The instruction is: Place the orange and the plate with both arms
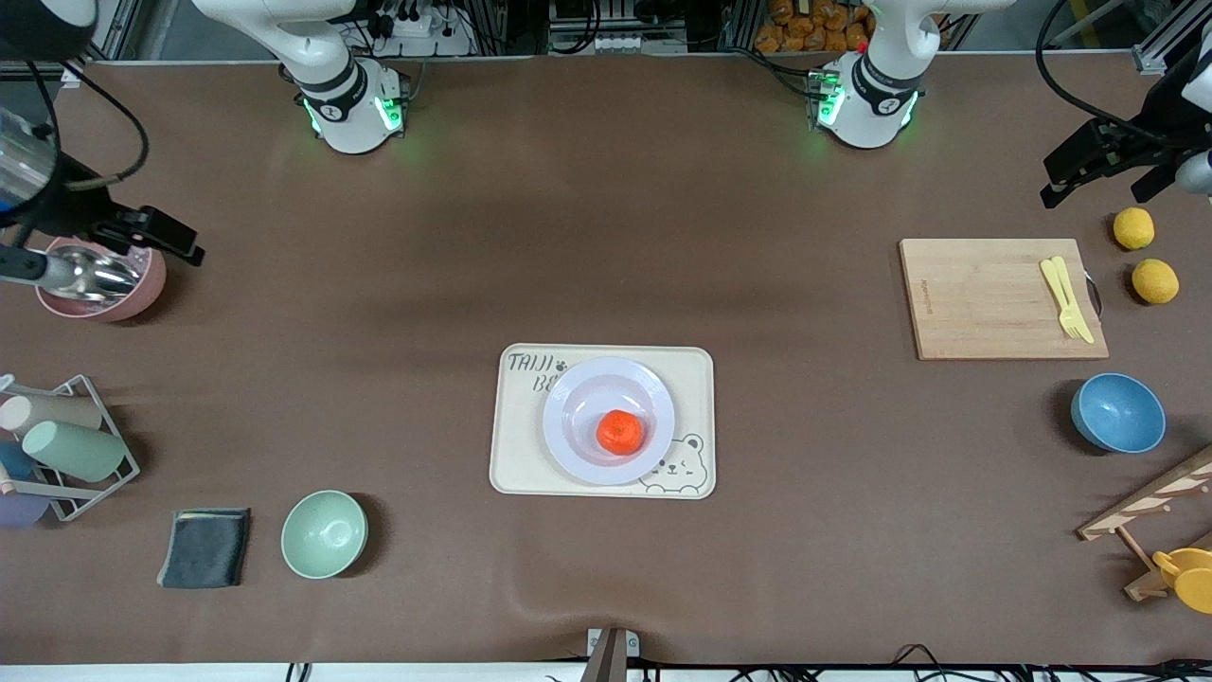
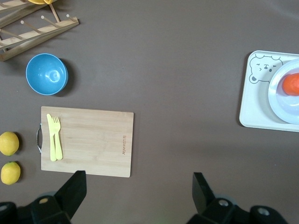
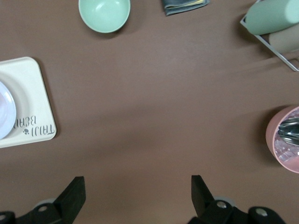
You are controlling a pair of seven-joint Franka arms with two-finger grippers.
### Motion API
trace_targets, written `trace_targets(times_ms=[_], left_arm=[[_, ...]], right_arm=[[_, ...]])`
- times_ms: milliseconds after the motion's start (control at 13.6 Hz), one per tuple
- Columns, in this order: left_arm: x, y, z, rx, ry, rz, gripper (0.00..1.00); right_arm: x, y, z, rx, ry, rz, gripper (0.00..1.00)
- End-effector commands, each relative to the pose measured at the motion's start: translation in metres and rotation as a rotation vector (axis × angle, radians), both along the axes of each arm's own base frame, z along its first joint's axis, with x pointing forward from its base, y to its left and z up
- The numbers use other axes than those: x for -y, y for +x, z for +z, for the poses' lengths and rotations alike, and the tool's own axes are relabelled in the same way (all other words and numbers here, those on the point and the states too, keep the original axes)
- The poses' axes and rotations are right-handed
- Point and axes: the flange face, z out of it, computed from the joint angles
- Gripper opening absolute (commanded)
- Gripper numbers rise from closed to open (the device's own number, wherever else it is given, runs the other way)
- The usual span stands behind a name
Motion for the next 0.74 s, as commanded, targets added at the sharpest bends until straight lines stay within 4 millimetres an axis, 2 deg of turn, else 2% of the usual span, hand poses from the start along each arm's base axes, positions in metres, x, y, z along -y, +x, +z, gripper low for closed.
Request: trace_targets(times_ms=[0, 442, 663], left_arm=[[-0.003, -0.001, 0.003, -0.006, 0.008, -0.008, 1.0], [-0.006, -0.001, 0.006, 0.0, 0.019, 0.002, 1.0], [-0.005, -0.001, 0.006, -0.004, 0.019, 0.001, 1.0]], right_arm=[[0.003, -0.005, 0.021, 0.032, -0.023, -0.045, 1.0], [-0.003, -0.005, 0.022, 0.019, -0.078, -0.015, 1.0], [-0.014, -0.006, 0.021, 0.009, -0.079, -0.002, 1.0]])
